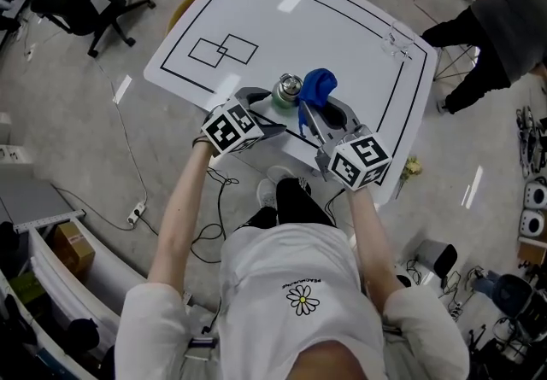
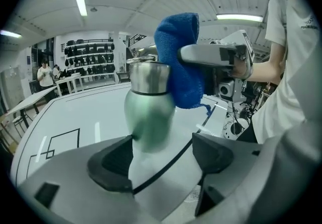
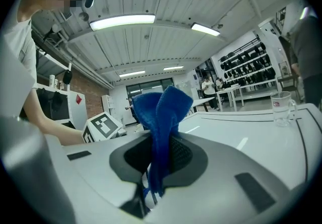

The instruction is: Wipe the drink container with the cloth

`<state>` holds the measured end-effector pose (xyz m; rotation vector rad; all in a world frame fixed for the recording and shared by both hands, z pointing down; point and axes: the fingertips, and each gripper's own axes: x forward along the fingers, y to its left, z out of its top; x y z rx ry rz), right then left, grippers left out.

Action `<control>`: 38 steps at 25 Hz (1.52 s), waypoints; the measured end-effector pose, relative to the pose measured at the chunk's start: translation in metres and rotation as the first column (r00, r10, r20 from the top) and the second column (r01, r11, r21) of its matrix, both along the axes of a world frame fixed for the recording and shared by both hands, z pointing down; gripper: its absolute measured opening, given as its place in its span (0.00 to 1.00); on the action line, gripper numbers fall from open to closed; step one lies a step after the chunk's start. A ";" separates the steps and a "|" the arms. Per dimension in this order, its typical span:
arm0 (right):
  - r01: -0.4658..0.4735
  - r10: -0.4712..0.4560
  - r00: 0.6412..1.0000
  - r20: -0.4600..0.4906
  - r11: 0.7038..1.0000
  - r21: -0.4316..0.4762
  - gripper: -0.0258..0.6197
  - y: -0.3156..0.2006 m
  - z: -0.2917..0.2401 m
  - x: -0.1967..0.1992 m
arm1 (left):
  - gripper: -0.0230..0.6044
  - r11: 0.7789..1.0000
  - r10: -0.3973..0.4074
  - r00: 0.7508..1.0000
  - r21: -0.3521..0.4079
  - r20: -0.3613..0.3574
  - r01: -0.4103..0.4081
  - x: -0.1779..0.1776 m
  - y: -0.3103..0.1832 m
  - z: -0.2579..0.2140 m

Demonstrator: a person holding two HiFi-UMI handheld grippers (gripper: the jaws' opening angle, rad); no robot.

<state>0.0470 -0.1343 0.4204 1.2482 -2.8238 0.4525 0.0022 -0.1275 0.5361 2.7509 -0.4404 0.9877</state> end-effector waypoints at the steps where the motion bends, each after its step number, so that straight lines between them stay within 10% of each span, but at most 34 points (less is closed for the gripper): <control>1: -0.006 0.006 1.000 -0.003 1.000 -0.002 0.11 0.000 0.001 0.000 | 0.61 1.000 0.004 1.000 -0.001 0.011 -0.004 -0.002 0.005 0.001; 16: 0.026 -0.026 1.000 0.003 1.000 -0.009 0.11 0.014 0.007 -0.021 | 0.61 0.998 0.066 0.998 0.003 0.002 -0.066 0.008 0.051 0.000; 38: 0.014 -0.013 1.000 0.009 1.000 -0.021 0.11 0.004 0.009 -0.012 | 0.61 1.000 0.006 0.998 0.006 0.070 -0.007 -0.004 -0.006 -0.015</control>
